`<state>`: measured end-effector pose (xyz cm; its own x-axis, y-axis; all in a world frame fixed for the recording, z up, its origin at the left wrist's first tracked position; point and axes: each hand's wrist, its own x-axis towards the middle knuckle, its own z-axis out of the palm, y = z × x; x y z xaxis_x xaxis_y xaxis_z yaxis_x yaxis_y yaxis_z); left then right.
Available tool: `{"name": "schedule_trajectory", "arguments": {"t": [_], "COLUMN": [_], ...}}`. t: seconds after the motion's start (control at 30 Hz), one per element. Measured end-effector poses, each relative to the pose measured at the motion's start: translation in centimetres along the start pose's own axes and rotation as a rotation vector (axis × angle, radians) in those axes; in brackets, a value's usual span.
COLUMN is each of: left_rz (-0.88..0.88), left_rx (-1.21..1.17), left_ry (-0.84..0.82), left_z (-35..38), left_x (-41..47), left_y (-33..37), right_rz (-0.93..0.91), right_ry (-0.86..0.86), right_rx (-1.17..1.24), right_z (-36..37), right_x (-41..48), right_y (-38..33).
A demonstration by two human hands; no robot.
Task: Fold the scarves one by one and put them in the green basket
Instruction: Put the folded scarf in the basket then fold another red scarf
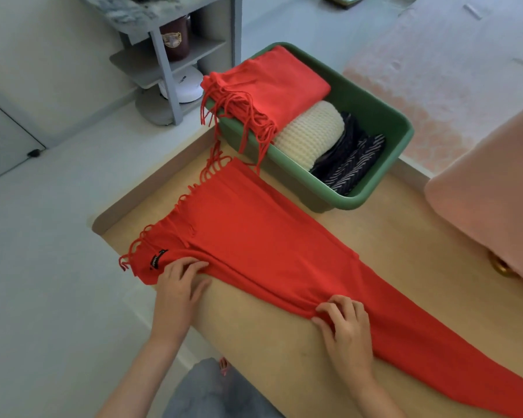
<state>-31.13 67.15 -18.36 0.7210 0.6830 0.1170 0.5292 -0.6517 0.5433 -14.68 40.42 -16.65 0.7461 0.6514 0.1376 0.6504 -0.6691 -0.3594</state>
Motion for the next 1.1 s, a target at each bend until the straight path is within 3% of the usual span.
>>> {"name": "schedule_trajectory", "arguments": {"t": [0.17,0.3,0.4,0.47,0.57,0.67,0.8,0.97,1.1], "left_rz": [-0.095,-0.021,0.024,0.017,0.082,0.131,0.238,0.425,0.349], "left_rx": [-0.091,-0.154,-0.176,-0.189,-0.106,-0.029,-0.043,-0.103,-0.090], "left_ry": [0.091,0.081,0.093,0.093,0.004,-0.034,-0.059,-0.300,-0.238], "left_z": [-0.7,-2.3,-4.3,-5.6,-6.3,-5.8,-4.6,0.4,2.4], "left_x": [1.8,2.0,2.3,2.2,1.3,0.6,0.3,-1.7,-1.1], "left_y": [-0.5,-1.2,-2.0,-2.4,-3.4,-4.3,-2.0,2.4,3.1], "right_rz": [-0.034,0.115,0.285,0.358,0.300,0.158,0.062,-0.011,0.029], "right_ry": [0.021,0.048,-0.083,-0.189,-0.219,-0.126,0.082,-0.050,-0.048], "right_rx": [0.086,0.293,0.355,0.273,0.057,-0.064,0.029,0.017,0.035], "right_z": [-1.2,-4.0,-4.5,-3.8,-1.8,-0.2,-0.4,0.3,0.9], "right_x": [2.0,3.5,5.3,6.5,7.2,6.5,3.3,-2.1,-1.5], "right_y": [-0.9,-2.2,-2.2,-1.9,-1.7,-2.1,-2.7,-1.7,-0.4]}}
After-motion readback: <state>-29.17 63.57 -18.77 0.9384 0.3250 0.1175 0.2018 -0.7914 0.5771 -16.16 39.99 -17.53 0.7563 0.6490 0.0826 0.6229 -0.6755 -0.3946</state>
